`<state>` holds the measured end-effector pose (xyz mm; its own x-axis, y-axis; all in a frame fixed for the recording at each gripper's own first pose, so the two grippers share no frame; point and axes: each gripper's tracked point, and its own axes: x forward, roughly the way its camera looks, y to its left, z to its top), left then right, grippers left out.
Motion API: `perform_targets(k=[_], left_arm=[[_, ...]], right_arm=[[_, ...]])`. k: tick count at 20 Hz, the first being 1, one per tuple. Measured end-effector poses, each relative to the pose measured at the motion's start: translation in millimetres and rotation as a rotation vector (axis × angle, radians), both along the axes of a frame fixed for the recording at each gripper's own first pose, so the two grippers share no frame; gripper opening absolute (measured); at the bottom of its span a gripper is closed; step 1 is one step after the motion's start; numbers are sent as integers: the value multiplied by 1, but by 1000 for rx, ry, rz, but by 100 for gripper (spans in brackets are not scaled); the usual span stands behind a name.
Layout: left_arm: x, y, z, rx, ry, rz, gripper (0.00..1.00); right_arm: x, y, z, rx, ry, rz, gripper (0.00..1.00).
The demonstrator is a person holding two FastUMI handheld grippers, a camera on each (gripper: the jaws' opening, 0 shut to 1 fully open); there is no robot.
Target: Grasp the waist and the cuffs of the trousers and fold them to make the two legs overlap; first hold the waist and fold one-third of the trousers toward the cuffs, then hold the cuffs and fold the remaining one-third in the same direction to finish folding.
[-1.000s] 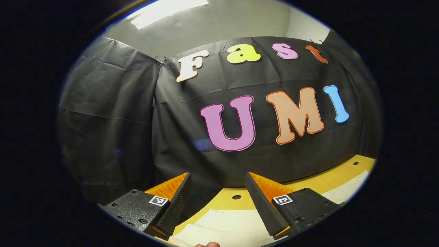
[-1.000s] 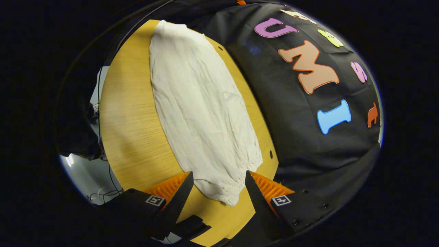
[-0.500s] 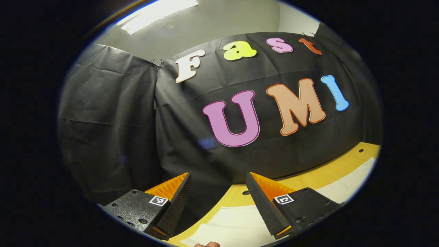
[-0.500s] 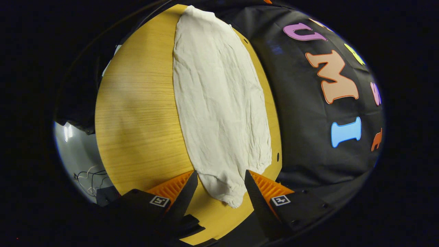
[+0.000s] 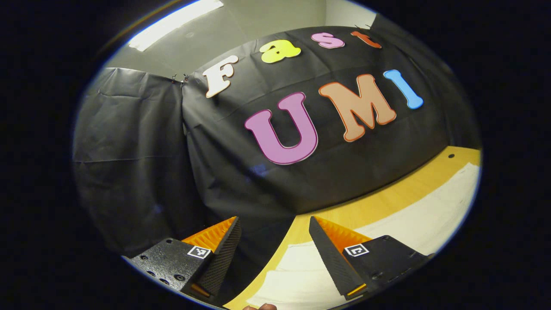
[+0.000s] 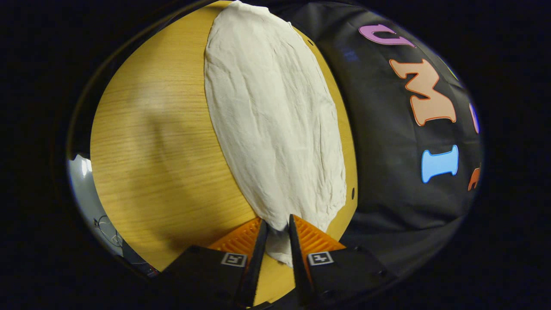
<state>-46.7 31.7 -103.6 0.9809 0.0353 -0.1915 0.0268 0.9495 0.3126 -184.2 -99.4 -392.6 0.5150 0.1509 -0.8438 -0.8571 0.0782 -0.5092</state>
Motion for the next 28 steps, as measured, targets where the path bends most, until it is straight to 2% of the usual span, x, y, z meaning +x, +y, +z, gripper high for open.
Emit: perform_targets(k=[1, 2, 3, 4, 5, 7, 9, 13, 16, 17, 18, 19, 23, 24, 28], left_arm=[[-5, 4, -17, 30, 42, -10, 96], [-10, 5, -27, 48, 65, -18, 96], [-15, 8, -37, 71, 85, -26, 96], [-19, 10, -43, 93, 91, -36, 96], [-23, 10, -48, 117, 93, -58, 96], [-28, 11, -61, 192, 120, -106, 96], [-34, 17, -79, 282, 150, -155, 96], [-56, 21, -111, 414, 203, -269, 96], [-71, 26, -142, 505, 280, -368, 96], [-78, 27, -154, 527, 314, -404, 96], [-86, 27, -165, 546, 345, -439, 100], [-91, 27, -173, 567, 370, -473, 96], [-116, 26, -200, 655, 444, -605, 97], [-121, 23, -203, 671, 458, -640, 97], [-140, 22, -220, 716, 537, -752, 96]], right_arm=[[1, 1, 4, -7, -36, 16, 12], [3, -2, 0, -3, -40, -5, 2], [1, -1, 3, 11, -32, -35, 8], [1, -1, 2, 23, -19, -69, 5], [1, -1, 2, 29, -11, -83, 10], [2, 0, 2, 16, -21, -46, 5], [2, -1, 2, 2, -37, -17, 7], [2, -1, 2, 21, -38, -69, 8], [2, -1, 2, 10, -53, -51, 7], [2, -1, 2, 11, -54, -51, 5], [2, -1, 2, 11, -56, -55, 7], [2, -1, 2, 11, -58, -56, 5], [2, -1, 2, 6, -71, -47, 5], [2, -1, 2, 6, -72, -47, 7], [2, -1, 2, 6, -80, -45, 7]])
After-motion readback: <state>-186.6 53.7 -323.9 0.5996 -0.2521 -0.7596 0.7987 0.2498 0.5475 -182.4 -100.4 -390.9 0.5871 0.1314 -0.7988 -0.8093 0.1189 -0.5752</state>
